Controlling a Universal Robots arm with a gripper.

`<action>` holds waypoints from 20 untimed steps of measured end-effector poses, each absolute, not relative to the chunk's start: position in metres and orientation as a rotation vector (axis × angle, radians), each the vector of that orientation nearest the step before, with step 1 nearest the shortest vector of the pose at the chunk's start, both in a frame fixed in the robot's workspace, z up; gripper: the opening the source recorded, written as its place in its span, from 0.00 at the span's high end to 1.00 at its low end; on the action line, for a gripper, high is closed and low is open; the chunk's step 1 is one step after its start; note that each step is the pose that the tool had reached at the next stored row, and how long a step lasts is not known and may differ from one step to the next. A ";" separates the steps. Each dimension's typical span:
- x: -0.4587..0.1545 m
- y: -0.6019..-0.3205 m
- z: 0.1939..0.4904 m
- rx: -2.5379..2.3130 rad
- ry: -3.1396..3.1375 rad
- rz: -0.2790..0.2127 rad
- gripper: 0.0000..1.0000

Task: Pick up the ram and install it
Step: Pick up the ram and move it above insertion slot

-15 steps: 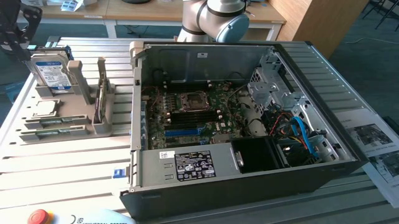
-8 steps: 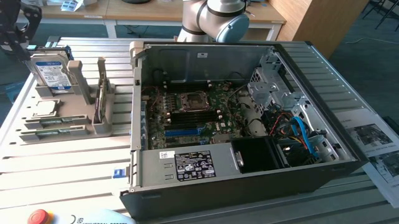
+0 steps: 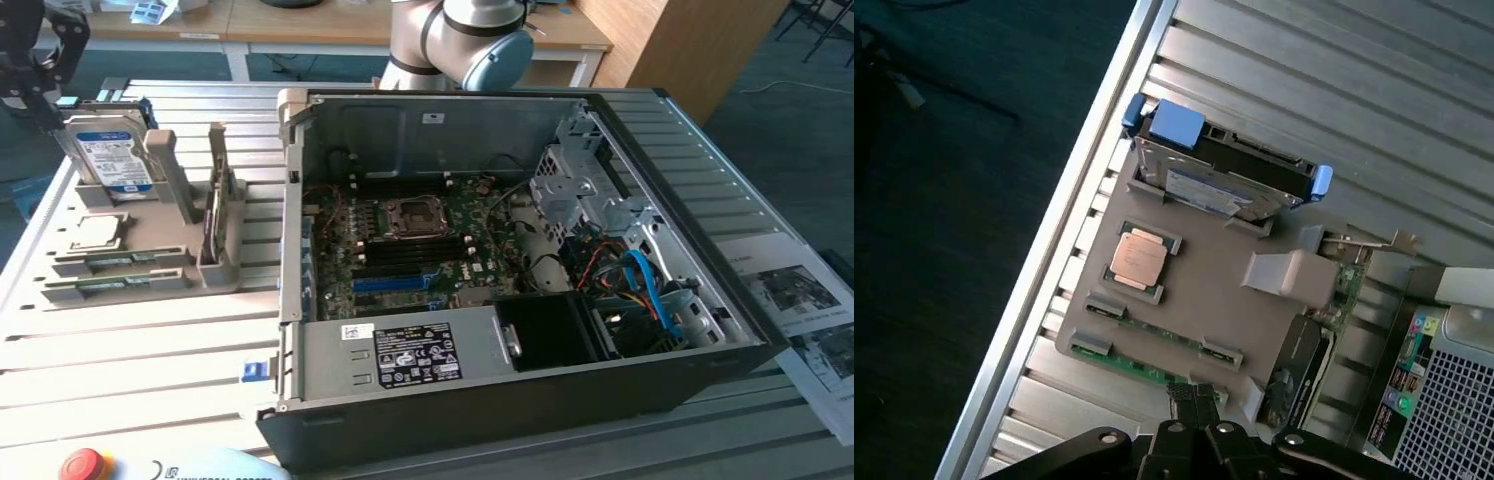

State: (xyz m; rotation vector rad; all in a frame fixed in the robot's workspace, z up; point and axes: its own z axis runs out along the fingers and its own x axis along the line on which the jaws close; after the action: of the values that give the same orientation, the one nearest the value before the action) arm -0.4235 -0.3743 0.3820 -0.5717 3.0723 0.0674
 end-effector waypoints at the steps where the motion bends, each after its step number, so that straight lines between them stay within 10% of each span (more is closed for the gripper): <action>1: -0.423 -0.374 0.382 -0.595 3.068 0.068 0.89; 20: -0.423 -0.374 0.382 -0.983 2.973 0.068 0.89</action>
State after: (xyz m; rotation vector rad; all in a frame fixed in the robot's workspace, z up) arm -0.4234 -0.3744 0.3820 -0.9834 2.9730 0.0678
